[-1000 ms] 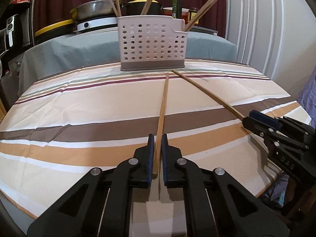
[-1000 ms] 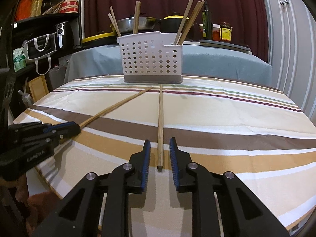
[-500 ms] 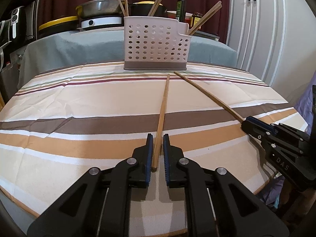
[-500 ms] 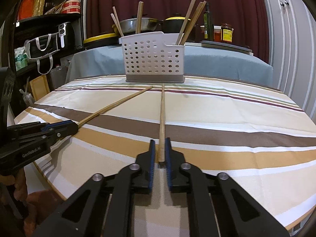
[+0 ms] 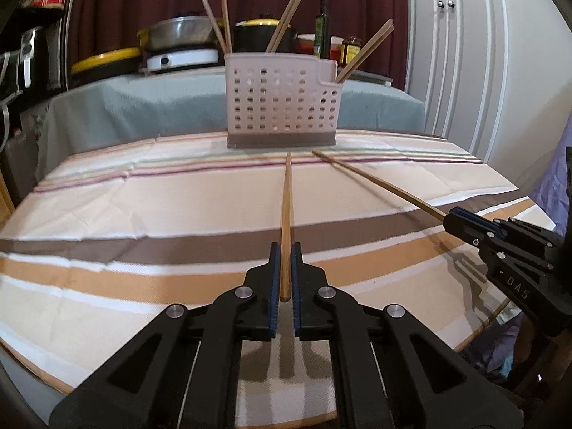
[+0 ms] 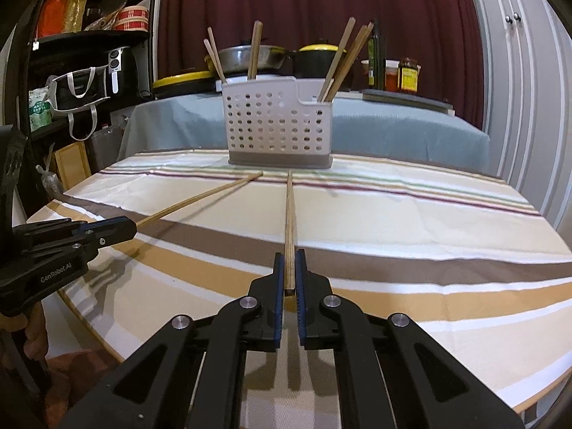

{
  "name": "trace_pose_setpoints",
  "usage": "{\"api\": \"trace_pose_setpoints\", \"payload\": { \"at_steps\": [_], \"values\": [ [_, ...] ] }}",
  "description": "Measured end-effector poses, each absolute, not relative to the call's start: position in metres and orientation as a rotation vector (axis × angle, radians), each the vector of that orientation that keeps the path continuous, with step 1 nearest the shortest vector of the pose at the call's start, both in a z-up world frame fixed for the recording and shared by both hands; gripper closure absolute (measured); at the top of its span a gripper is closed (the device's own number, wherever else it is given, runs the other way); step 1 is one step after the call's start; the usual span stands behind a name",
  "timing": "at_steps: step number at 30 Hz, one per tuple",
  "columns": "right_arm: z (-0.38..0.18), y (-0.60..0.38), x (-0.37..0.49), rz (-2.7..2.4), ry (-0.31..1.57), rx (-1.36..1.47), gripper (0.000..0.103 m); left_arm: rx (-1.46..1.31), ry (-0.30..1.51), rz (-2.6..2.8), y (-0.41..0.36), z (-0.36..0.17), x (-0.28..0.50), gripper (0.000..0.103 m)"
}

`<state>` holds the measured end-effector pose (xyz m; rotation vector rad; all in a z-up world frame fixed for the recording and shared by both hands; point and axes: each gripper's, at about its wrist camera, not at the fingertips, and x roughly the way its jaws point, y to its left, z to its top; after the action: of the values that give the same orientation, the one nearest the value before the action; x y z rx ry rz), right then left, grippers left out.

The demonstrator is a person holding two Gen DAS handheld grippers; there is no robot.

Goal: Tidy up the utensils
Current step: 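Lift both chopsticks off the tablecloth and raise them upright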

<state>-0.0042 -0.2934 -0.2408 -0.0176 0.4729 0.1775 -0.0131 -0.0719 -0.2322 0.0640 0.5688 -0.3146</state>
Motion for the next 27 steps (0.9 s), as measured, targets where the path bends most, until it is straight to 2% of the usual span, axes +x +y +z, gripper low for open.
{"api": "trace_pose_setpoints", "payload": {
  "at_steps": [27],
  "values": [
    [-0.146, -0.292, -0.029, 0.152, 0.24, -0.041, 0.096, 0.034, 0.351, -0.277, -0.043, -0.138, -0.033, 0.097]
  ]
}}
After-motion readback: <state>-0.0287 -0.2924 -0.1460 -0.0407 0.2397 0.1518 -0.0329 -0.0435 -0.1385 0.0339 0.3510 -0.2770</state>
